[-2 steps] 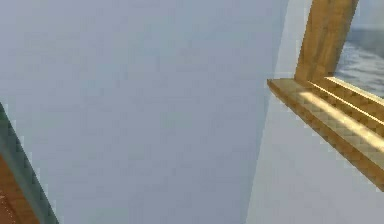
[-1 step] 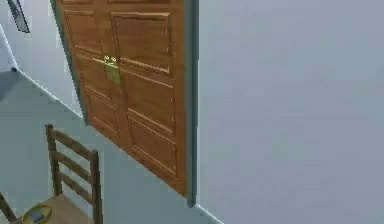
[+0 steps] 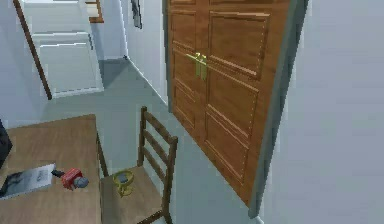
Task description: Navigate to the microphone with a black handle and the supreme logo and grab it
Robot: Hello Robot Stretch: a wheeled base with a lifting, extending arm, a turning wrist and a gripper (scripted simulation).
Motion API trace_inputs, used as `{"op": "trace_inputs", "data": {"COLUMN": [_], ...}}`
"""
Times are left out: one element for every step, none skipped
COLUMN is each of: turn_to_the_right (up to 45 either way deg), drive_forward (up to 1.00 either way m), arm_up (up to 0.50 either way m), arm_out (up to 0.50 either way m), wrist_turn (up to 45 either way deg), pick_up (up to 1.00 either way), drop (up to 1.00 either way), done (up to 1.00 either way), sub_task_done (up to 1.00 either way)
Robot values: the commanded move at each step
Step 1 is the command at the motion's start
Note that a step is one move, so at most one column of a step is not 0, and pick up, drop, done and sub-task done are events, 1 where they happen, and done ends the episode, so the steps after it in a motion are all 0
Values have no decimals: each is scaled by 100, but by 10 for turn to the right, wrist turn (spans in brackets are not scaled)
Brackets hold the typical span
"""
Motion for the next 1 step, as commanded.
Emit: {"op": "trace_inputs", "data": {"turn_to_the_right": [-30], "drive_forward": [0], "arm_up": [0], "arm_out": [0], "wrist_turn": [0], "pick_up": [0], "drop": [0], "done": [0], "sub_task_done": [0]}}
